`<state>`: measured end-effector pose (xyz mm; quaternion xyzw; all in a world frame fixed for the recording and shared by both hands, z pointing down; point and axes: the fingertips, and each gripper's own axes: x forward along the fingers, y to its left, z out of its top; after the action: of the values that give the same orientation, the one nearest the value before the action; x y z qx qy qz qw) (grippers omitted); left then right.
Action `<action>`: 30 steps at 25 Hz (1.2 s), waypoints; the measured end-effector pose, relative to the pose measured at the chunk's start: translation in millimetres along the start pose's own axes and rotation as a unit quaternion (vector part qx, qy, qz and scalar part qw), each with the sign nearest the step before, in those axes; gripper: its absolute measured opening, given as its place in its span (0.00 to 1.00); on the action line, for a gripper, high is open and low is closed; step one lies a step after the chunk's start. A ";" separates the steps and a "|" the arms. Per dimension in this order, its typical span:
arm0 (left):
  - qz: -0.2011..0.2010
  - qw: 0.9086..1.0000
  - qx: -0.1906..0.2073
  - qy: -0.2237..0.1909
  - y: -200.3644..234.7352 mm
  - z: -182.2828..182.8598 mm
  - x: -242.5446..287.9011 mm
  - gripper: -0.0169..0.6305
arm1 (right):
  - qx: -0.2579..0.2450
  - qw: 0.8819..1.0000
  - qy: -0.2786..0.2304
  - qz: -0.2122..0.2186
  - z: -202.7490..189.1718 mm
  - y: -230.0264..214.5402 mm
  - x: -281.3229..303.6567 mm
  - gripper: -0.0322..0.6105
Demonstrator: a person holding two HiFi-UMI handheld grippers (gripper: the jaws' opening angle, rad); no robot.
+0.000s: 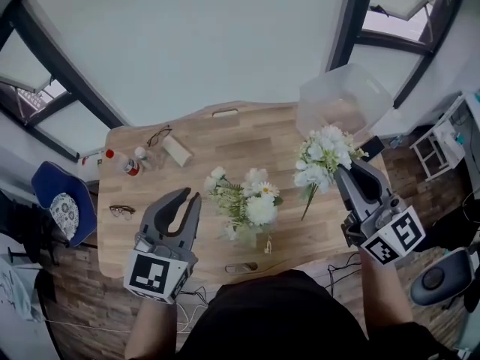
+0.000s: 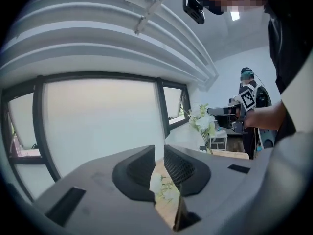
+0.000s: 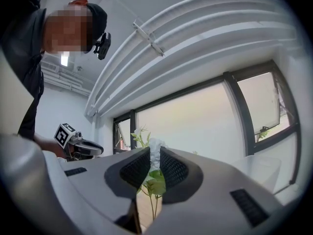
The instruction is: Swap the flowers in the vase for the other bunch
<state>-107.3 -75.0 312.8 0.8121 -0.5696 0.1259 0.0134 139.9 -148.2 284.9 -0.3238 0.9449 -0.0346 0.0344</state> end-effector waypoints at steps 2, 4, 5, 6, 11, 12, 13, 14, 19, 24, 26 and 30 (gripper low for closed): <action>0.014 1.000 -0.006 -0.006 15.2 -6.1 -6.0 0.09 | -0.003 1.000 0.004 -0.003 -0.9 0.7 0.1 0.17; 0.028 0.999 -0.012 -0.015 26.3 -8.4 -10.4 0.06 | -0.010 1.000 0.008 -0.005 -3.1 2.3 0.5 0.17; 0.034 0.999 -0.015 -0.020 30.1 -9.6 -12.0 0.05 | -0.015 1.000 0.011 -0.007 -5.2 2.8 0.8 0.17; 0.038 0.999 -0.020 -0.023 32.9 -11.1 -13.3 0.05 | -0.018 1.000 0.014 -0.010 -7.8 2.8 0.9 0.16; 0.044 0.997 -0.046 -0.033 39.9 -15.4 -15.4 0.05 | -0.014 0.999 0.019 -0.023 -14.6 1.6 0.2 0.16; 0.046 0.998 -0.038 -0.032 40.8 -14.9 -15.6 0.05 | -0.013 0.999 0.018 -0.026 -14.3 1.6 0.0 0.16; 0.046 0.998 -0.031 -0.030 41.1 -14.5 -15.8 0.05 | -0.012 0.999 0.017 -0.028 -14.2 1.7 -0.3 0.16; 0.046 0.998 -0.026 -0.030 41.2 -14.5 -16.2 0.05 | -0.012 0.999 0.017 -0.030 -14.3 1.8 -1.0 0.16; 0.044 0.999 -0.017 -0.027 40.9 -17.5 -17.1 0.05 | -0.014 0.999 0.016 -0.034 -16.1 4.4 -2.6 0.16; 0.032 0.999 -0.007 -0.030 35.6 -13.9 -14.4 0.05 | -0.019 0.999 0.017 -0.034 -14.1 10.3 -2.0 0.16; 0.029 0.999 -0.005 -0.031 34.5 -13.5 -13.4 0.05 | -0.020 0.999 0.017 -0.035 -14.0 11.4 -1.9 0.16; 0.028 0.999 0.028 -0.025 29.7 -14.8 -13.1 0.05 | -0.021 0.999 0.017 -0.039 -14.3 13.5 -3.0 0.16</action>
<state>-141.9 -70.9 320.7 0.7990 -0.5882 0.1222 -0.0269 132.8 -135.1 298.0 -0.3608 0.9323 -0.0216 0.0102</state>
